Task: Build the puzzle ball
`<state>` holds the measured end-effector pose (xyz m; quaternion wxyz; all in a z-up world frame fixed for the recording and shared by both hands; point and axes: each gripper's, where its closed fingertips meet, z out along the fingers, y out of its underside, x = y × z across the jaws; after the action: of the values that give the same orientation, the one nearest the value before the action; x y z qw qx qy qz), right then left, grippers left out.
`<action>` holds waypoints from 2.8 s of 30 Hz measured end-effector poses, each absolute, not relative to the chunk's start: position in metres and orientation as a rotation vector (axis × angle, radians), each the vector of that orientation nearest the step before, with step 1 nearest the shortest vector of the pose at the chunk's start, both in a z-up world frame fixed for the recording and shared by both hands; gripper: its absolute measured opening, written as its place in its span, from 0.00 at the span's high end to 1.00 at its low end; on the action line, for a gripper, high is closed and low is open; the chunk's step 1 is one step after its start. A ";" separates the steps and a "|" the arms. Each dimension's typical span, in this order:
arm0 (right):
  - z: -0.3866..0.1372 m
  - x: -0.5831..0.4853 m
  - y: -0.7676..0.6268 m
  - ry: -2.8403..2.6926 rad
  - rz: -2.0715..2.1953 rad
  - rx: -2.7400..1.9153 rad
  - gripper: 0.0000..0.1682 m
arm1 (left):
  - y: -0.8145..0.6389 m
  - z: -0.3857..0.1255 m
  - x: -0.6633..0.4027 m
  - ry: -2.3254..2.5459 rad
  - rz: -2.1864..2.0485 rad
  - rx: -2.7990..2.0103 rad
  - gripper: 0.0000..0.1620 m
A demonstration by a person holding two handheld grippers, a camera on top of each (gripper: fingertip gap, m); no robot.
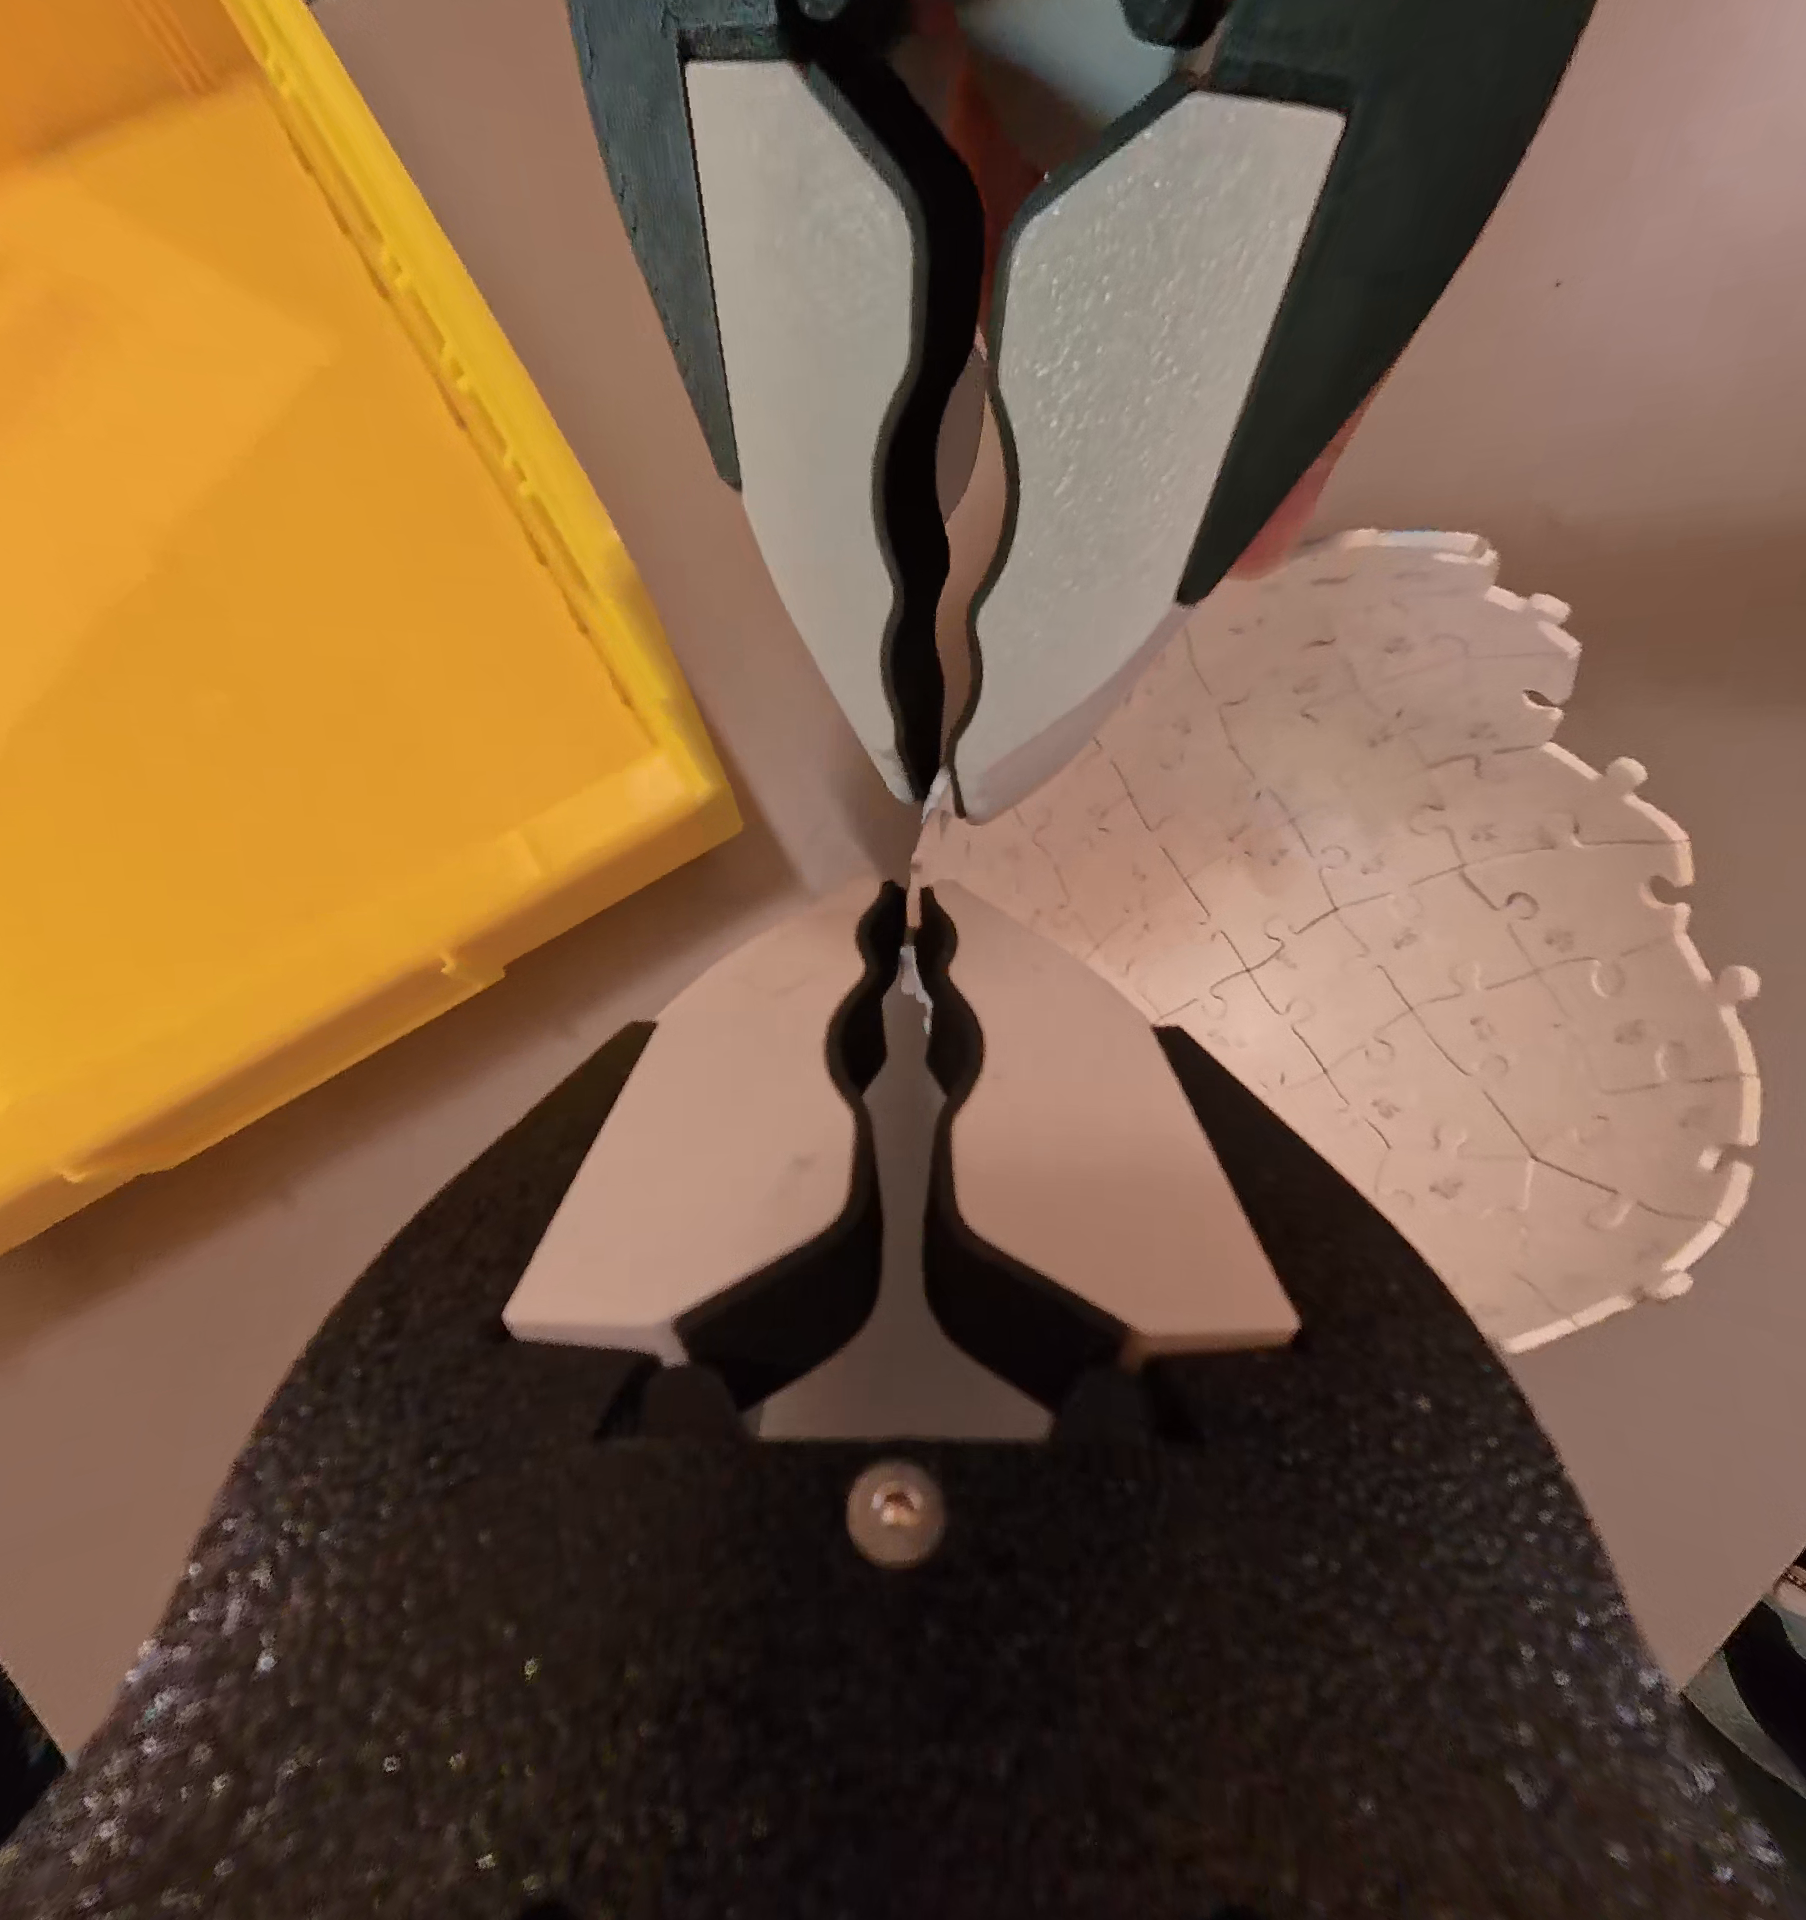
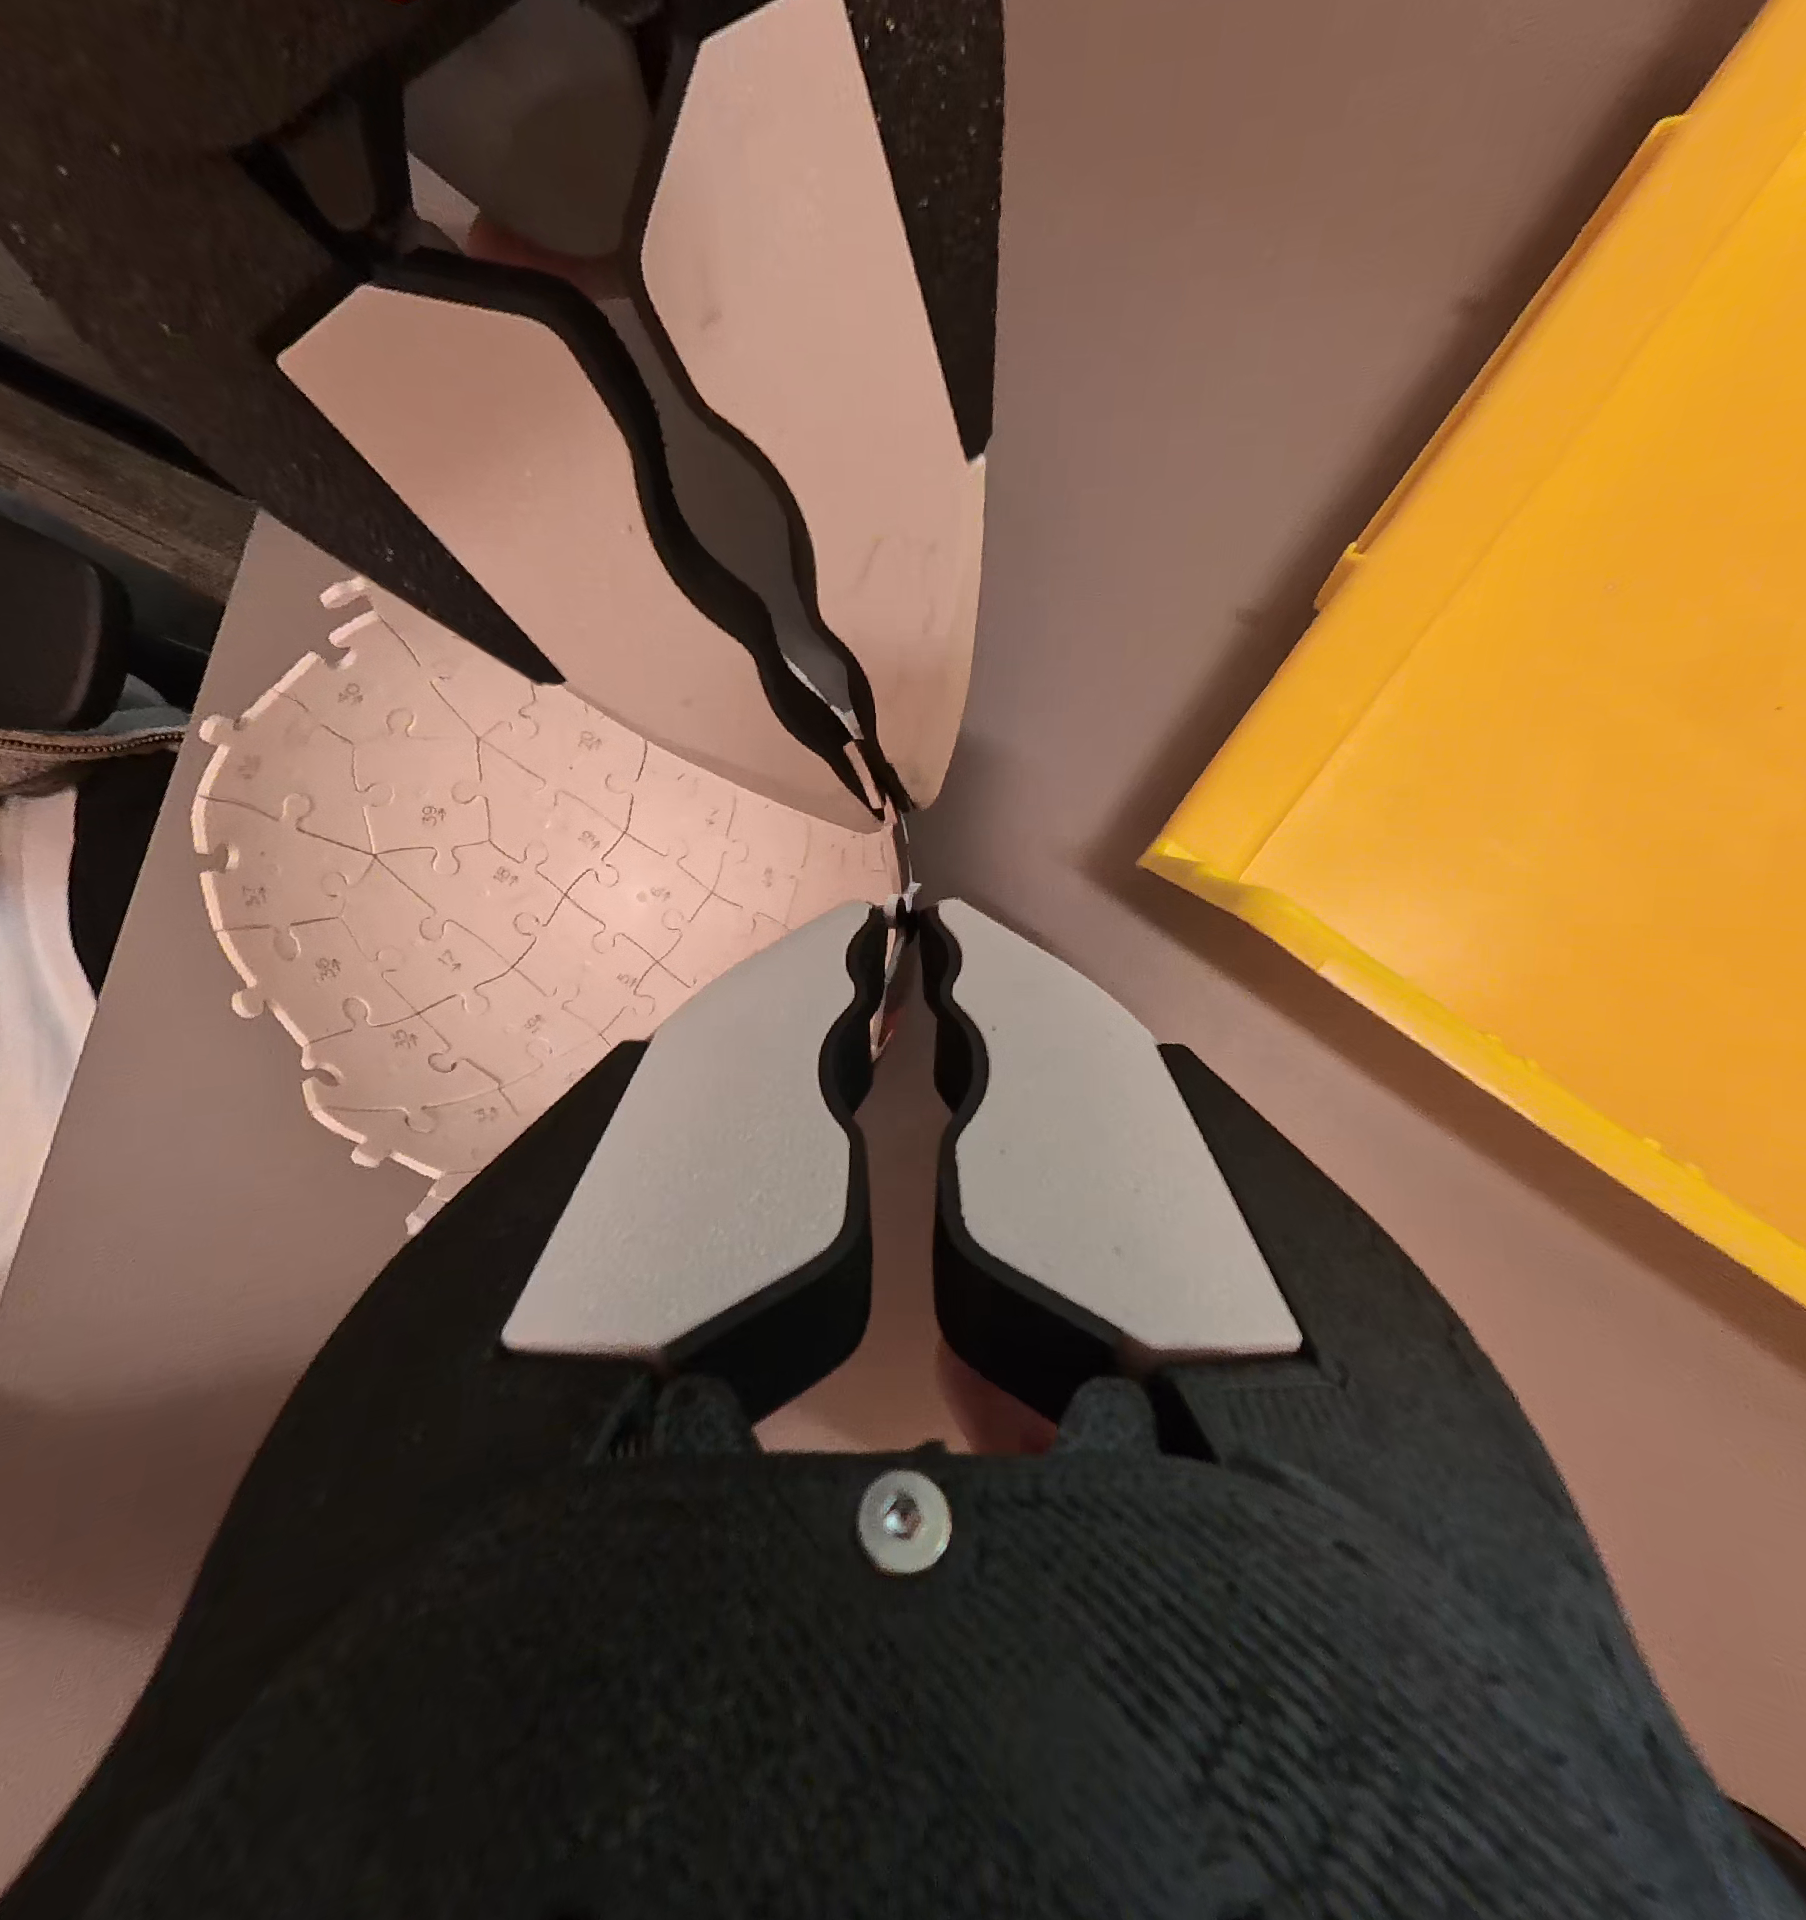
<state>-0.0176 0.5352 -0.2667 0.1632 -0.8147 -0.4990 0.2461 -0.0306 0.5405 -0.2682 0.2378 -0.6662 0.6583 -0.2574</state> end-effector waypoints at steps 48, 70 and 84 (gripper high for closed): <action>-0.262 -0.017 0.536 -1.513 0.676 -2.304 0.85 | 0.542 -0.266 -0.028 1.726 -0.723 -1.845 0.99; -0.261 -0.023 0.539 -1.712 0.630 -2.353 0.82 | 0.549 -0.268 -0.028 1.625 -0.728 -1.922 0.99; -0.267 -0.022 0.549 -1.788 0.537 -2.349 0.88 | 0.553 -0.269 -0.029 1.561 -0.768 -1.922 0.99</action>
<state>-0.0216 0.5487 -0.2670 0.0708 -0.7809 -0.5944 0.1785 -0.0294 0.5529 -0.2692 0.2712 -0.7136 0.5797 -0.2850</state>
